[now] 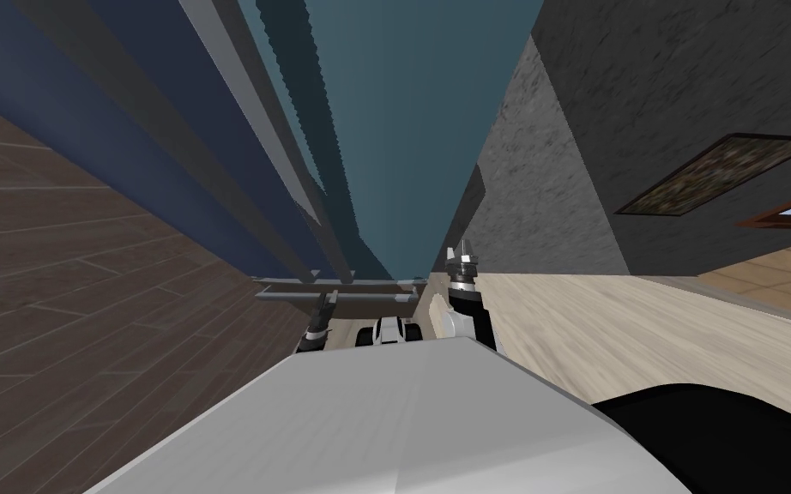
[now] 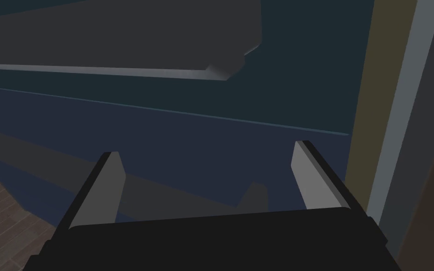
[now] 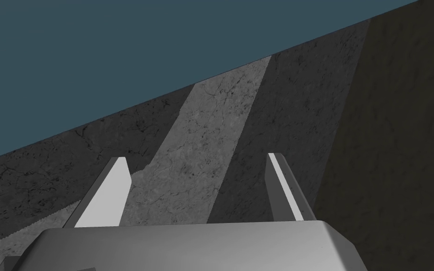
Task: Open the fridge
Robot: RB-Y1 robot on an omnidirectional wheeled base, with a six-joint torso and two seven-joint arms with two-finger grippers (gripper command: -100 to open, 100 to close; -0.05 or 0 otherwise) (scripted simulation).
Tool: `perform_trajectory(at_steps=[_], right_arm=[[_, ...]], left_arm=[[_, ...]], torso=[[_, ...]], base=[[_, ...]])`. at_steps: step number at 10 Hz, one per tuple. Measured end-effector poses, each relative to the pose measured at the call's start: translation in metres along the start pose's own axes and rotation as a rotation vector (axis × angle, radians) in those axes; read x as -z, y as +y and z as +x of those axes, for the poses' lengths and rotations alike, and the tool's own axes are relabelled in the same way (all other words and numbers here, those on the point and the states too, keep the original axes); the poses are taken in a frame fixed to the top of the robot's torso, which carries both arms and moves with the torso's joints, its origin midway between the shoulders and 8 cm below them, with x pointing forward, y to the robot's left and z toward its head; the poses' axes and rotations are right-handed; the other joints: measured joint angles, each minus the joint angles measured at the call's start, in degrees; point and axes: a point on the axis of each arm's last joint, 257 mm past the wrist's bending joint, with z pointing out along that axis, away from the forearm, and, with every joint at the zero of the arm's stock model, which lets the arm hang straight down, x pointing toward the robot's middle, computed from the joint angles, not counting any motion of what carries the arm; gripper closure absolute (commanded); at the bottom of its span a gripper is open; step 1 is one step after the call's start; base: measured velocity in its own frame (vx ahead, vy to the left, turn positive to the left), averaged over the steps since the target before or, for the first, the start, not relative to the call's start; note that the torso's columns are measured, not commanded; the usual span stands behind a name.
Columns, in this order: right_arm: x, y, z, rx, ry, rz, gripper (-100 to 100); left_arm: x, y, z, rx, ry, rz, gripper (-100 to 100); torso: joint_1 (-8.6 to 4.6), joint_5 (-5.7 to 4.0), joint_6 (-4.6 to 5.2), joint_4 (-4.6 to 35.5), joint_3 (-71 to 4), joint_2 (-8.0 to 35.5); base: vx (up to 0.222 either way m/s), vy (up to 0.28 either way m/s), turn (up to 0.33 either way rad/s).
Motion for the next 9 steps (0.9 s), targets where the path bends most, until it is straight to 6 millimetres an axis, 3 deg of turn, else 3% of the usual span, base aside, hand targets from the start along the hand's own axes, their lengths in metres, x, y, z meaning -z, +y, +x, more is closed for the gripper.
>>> perform_trajectory(at_steps=[9], right_arm=[[0.0,0.0,0.0,0.0,0.0,0.0,0]], left_arm=[[0.027,0.039,0.004,0.002,-0.025,-0.086,-100]], torso=[[0.0,0.0,-0.01,0.0,0.0,0.1]], base=[[0.044,0.0,-0.022]])
